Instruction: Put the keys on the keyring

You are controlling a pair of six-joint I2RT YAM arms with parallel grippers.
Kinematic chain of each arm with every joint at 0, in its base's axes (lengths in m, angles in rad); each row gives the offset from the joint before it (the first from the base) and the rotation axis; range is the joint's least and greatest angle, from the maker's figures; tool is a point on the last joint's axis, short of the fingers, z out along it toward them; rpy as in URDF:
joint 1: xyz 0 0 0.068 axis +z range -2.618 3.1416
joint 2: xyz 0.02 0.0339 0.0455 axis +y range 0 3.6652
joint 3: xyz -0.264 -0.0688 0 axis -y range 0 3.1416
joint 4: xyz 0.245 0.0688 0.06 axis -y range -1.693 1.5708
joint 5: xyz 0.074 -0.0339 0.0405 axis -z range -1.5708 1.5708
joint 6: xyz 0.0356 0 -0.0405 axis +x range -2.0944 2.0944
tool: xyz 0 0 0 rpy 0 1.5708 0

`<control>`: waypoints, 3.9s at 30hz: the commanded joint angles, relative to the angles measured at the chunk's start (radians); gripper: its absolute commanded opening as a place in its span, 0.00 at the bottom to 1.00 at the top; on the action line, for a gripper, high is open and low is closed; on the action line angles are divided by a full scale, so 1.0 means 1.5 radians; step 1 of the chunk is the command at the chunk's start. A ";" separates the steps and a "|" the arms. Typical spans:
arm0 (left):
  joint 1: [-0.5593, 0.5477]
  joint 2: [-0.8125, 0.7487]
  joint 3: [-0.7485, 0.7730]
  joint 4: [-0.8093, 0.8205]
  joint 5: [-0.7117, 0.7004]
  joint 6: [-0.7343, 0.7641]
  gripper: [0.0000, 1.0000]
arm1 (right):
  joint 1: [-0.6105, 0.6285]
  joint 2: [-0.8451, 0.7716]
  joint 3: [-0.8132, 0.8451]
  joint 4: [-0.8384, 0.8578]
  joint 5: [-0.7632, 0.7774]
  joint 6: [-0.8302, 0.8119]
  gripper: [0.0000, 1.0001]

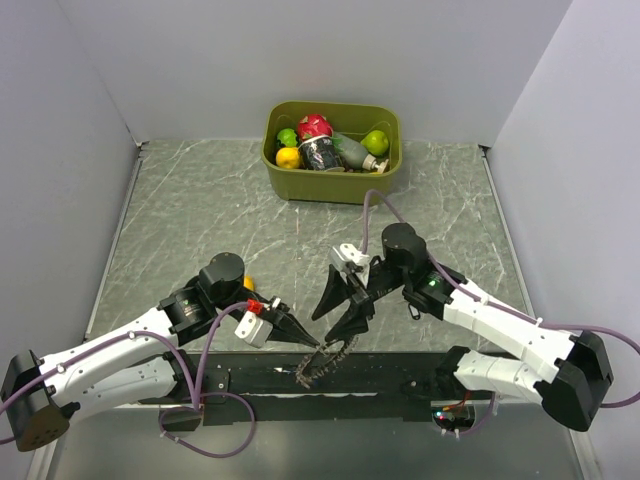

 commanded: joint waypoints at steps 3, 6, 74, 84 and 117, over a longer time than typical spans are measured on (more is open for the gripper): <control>-0.003 -0.017 0.033 0.028 0.020 0.020 0.01 | 0.011 0.007 0.047 -0.087 -0.002 -0.070 0.57; -0.004 -0.024 0.029 0.034 0.001 0.007 0.01 | 0.012 -0.014 0.039 -0.089 0.056 -0.063 0.55; -0.004 0.039 0.070 0.072 -0.323 -0.217 0.01 | 0.016 -0.257 -0.101 -0.162 0.571 -0.040 0.00; -0.004 0.036 0.062 0.082 -0.319 -0.220 0.01 | 0.016 -0.291 -0.108 -0.124 0.578 -0.023 0.00; -0.014 0.029 0.032 0.126 -0.322 -0.187 0.01 | 0.016 -0.228 -0.098 -0.005 0.421 0.016 0.10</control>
